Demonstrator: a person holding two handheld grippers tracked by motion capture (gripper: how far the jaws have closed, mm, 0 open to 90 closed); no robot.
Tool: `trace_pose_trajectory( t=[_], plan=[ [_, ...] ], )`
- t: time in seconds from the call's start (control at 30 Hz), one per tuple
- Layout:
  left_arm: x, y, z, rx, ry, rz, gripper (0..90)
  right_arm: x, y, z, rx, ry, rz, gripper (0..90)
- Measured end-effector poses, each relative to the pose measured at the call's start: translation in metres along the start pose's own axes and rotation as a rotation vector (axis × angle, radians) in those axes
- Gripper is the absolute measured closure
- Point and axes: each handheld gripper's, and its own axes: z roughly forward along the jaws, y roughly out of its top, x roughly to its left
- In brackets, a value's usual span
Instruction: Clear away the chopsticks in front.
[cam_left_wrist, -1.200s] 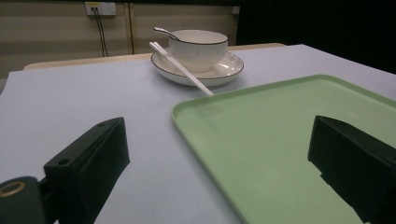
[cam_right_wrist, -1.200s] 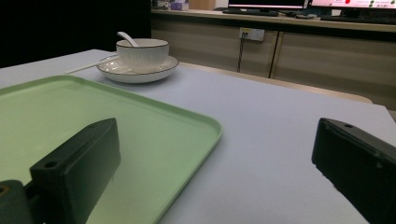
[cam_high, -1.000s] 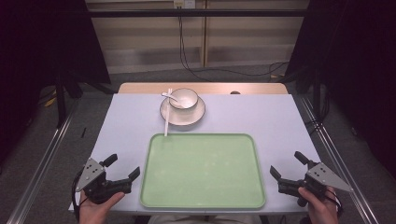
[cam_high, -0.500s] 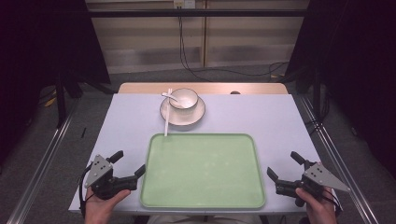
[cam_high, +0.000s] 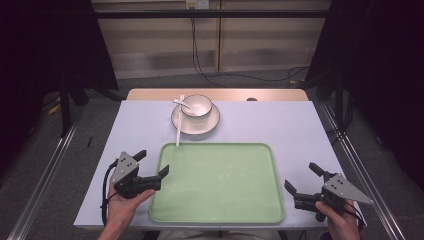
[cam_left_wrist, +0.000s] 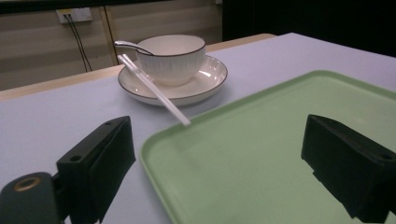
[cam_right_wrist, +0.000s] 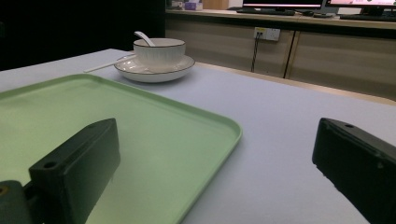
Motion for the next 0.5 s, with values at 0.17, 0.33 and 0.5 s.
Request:
trace_pose_trajectory(
  t=[0.17,0.33,0.5],
  plan=[
    [0.004,0.007,0.008,-0.009,0.003,-0.012,13.7,0.000,0.000,0.001,0.008,0.014,-0.010,0.5],
    [0.011,0.009,0.021,0.013,0.020,-0.016,16.7,0.000,-0.001,0.002,0.013,0.020,-0.002,0.7],
    [0.014,0.013,0.031,-0.009,0.033,-0.009,18.8,0.002,-0.001,0.003,0.017,0.025,-0.003,0.8]
  ],
)
